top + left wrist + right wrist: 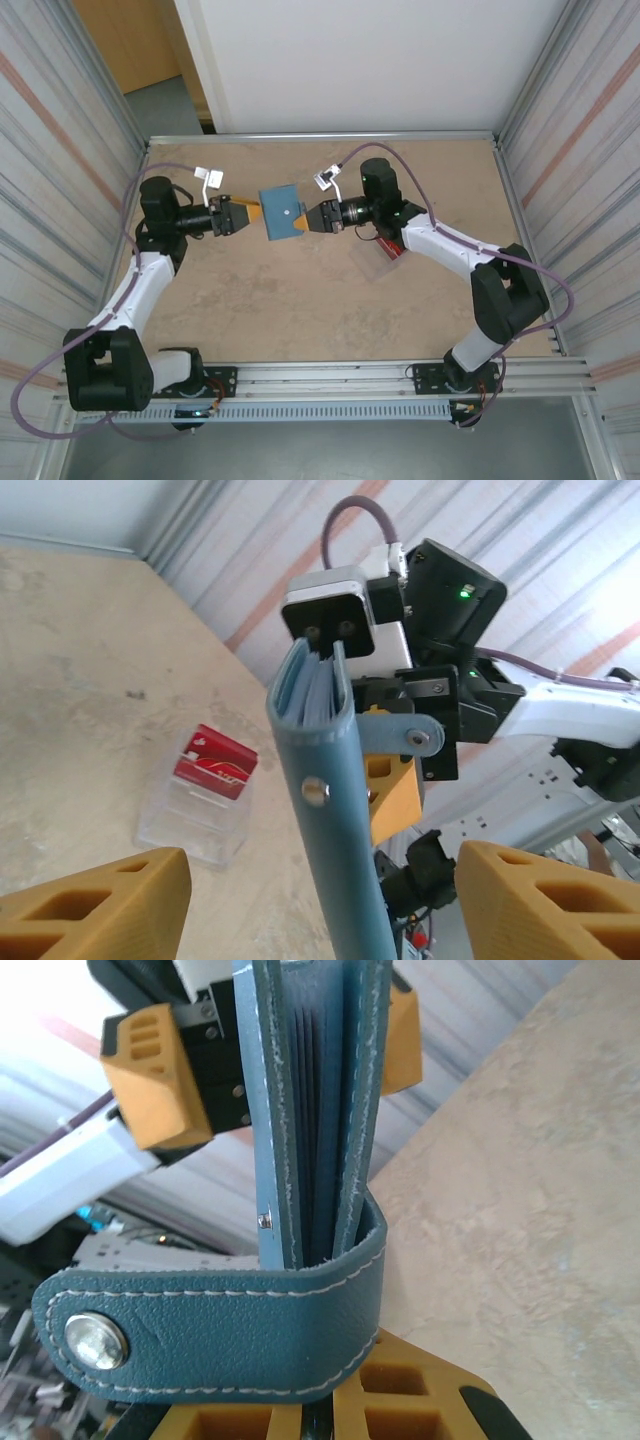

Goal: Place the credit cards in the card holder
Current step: Pass the card holder.

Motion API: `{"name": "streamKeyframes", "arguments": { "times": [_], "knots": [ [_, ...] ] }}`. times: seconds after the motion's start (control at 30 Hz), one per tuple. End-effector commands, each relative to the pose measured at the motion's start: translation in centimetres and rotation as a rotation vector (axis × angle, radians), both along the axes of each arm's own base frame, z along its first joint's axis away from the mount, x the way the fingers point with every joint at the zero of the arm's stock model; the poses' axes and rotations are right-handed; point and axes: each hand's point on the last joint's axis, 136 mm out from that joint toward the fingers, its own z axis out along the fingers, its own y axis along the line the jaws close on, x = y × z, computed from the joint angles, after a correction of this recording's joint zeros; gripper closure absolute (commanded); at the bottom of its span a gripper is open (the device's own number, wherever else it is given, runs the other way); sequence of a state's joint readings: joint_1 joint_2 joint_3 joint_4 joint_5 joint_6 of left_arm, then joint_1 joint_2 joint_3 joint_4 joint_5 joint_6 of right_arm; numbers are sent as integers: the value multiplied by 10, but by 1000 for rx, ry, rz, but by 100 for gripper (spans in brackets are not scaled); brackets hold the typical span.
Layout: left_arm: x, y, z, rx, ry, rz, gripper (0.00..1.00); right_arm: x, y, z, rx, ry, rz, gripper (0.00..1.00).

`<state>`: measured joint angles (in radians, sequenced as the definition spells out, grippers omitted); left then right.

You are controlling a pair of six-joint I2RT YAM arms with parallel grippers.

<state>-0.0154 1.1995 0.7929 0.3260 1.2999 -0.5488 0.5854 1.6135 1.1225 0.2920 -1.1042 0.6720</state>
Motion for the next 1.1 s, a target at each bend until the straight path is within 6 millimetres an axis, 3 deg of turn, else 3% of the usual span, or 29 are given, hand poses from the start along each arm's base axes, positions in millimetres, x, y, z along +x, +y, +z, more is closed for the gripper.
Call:
{"name": "streamKeyframes", "arguments": {
  "times": [0.0,0.13,0.43,0.6,0.83,1.0,1.07],
  "knots": [
    [-5,-3,14,-8,-69,-59,39,-14,-2,37,84,-103,86,100],
    [-10,-9,12,-10,-70,-100,55,-20,-1,37,79,-102,103,100],
    [-19,-26,10,-17,-34,-161,59,-23,6,33,61,-109,112,100],
    [-28,-32,8,-21,-19,-208,55,-19,5,34,66,-109,110,100],
    [-35,-35,8,-25,-14,-237,64,-15,4,31,64,-94,121,100],
    [-32,-38,7,-24,1,-227,89,-16,9,27,57,-88,128,100],
    [-28,-39,4,-23,18,-209,99,-17,12,27,53,-89,126,93]
  ]
}}
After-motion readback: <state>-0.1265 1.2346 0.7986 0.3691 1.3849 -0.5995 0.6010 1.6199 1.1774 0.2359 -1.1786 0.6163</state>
